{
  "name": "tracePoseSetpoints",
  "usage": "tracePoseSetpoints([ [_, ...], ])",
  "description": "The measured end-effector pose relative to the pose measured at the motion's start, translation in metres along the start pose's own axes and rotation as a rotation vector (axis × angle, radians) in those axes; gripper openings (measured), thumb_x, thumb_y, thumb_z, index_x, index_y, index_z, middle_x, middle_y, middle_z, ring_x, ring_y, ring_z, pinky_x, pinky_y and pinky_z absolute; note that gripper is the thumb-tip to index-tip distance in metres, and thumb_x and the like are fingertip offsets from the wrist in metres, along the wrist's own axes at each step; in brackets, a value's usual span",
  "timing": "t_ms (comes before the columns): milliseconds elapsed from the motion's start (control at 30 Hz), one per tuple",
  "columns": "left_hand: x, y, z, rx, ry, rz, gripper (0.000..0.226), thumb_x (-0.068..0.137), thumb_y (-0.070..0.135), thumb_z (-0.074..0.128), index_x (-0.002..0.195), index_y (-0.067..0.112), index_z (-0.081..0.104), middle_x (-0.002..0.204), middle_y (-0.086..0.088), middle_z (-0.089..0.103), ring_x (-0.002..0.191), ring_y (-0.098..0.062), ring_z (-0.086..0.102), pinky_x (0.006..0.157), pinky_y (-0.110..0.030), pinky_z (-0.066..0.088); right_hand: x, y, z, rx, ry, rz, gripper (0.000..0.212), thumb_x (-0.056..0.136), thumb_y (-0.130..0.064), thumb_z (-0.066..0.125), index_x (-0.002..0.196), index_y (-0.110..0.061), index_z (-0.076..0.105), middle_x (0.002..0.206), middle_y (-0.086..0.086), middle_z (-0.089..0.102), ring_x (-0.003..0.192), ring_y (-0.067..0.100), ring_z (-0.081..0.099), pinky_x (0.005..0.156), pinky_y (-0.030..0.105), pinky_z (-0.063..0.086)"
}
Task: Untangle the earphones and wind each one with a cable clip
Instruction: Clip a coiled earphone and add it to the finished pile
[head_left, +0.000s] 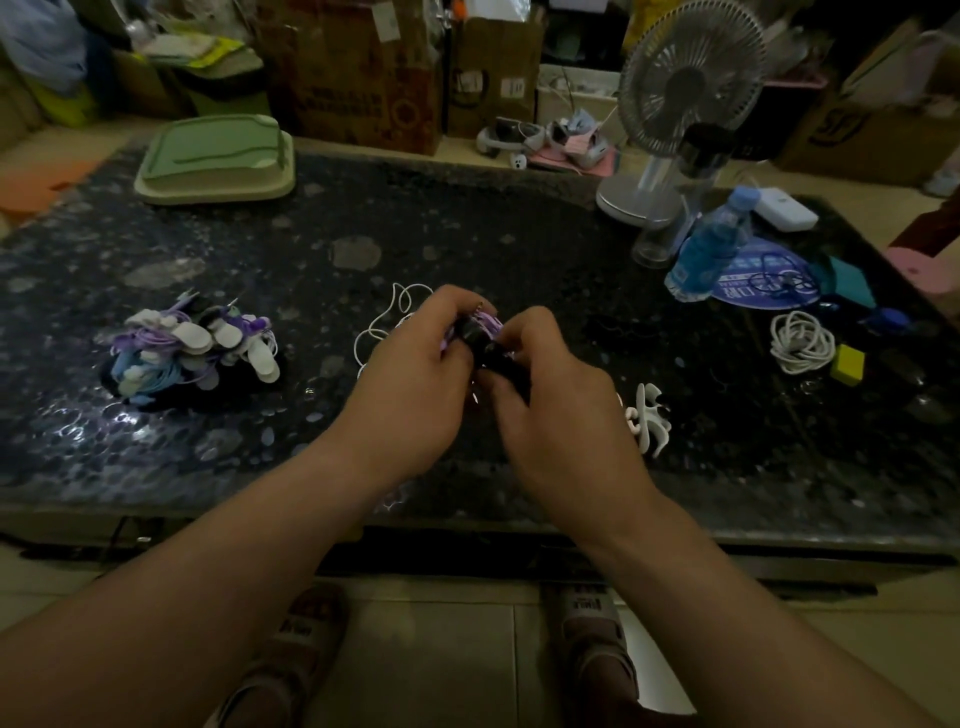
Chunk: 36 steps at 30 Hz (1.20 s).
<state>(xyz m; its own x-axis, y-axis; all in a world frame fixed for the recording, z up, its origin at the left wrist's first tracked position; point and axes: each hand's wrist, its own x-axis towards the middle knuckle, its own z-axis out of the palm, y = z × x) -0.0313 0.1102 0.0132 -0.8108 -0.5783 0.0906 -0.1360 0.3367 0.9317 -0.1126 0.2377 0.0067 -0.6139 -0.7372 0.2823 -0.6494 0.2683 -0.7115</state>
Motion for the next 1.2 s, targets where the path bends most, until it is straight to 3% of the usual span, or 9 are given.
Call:
tracePoseSetpoints([
  [133,0.004,-0.003,-0.004,0.068,0.057,0.036,0.028,0.107,0.009,0.049,0.122,0.031,0.057,0.107,0.014,0.069,0.091,0.001,0.068,0.072,-0.022,0.059,0.000,0.001,0.001,0.059,-0.008,0.001,0.017,0.103,-0.027,0.062,0.117,-0.031,0.054,0.096,-0.010,0.069,0.083,0.008,0.068,0.070,0.040,0.057],
  [267,0.009,-0.002,-0.011,0.032,0.022,-0.039,0.020,0.104,0.008,0.053,0.110,0.024,0.062,0.091,0.005,0.070,0.071,0.000,0.067,0.056,-0.015,0.050,0.002,0.003,-0.004,0.104,0.010,-0.027,0.016,0.104,-0.023,0.061,0.118,-0.030,0.058,0.103,-0.010,0.070,0.093,0.009,0.069,0.076,0.039,0.058],
  [400,0.006,0.001,-0.012,0.009,0.008,0.027,0.016,0.104,0.009,0.055,0.108,0.024,0.058,0.083,0.002,0.070,0.067,-0.009,0.065,0.055,-0.024,0.053,0.001,0.002,-0.008,0.158,-0.002,-0.012,0.015,0.103,-0.022,0.062,0.115,-0.030,0.059,0.098,-0.008,0.071,0.083,0.011,0.069,0.070,0.039,0.057],
  [533,0.003,0.004,-0.008,0.048,0.000,0.055,0.015,0.106,0.008,0.050,0.110,0.021,0.054,0.072,0.007,0.067,0.058,-0.010,0.063,0.051,-0.020,0.048,0.001,0.000,-0.011,0.184,-0.010,-0.001,0.012,0.102,-0.023,0.064,0.110,-0.030,0.059,0.090,-0.006,0.070,0.073,0.013,0.065,0.061,0.032,0.053],
  [767,0.004,-0.001,-0.003,0.075,-0.049,0.028,0.013,0.103,0.009,0.053,0.107,0.021,0.055,0.085,0.000,0.067,0.064,0.000,0.059,0.054,-0.020,0.047,0.001,-0.001,-0.010,0.222,-0.040,0.147,0.034,0.098,-0.027,0.065,0.128,-0.034,0.052,0.098,-0.017,0.067,0.090,-0.003,0.065,0.070,0.016,0.052],
  [900,0.005,-0.002,-0.003,0.081,-0.072,-0.007,0.010,0.103,0.010,0.055,0.109,0.017,0.056,0.082,0.000,0.063,0.058,0.002,0.055,0.050,-0.015,0.043,0.002,-0.001,-0.010,0.198,-0.031,0.152,0.019,0.095,-0.025,0.067,0.113,-0.031,0.064,0.097,-0.015,0.069,0.088,0.002,0.067,0.077,0.033,0.060],
  [1033,0.005,-0.003,-0.003,0.098,-0.084,0.018,0.010,0.099,0.009,0.056,0.102,0.019,0.055,0.079,0.001,0.060,0.060,-0.001,0.053,0.052,-0.022,0.047,0.001,-0.003,-0.012,0.182,-0.007,0.144,0.015,0.090,-0.027,0.069,0.103,-0.030,0.062,0.090,-0.012,0.070,0.081,0.006,0.067,0.074,0.041,0.059],
  [1200,0.003,-0.002,-0.005,0.077,-0.132,0.009,0.008,0.101,0.015,0.060,0.100,0.021,0.055,0.084,-0.007,0.066,0.072,-0.027,0.069,0.059,-0.040,0.060,0.000,-0.004,-0.013,0.152,-0.041,0.122,0.014,0.090,-0.028,0.067,0.101,-0.028,0.057,0.084,-0.007,0.065,0.074,0.010,0.062,0.066,0.041,0.056],
])
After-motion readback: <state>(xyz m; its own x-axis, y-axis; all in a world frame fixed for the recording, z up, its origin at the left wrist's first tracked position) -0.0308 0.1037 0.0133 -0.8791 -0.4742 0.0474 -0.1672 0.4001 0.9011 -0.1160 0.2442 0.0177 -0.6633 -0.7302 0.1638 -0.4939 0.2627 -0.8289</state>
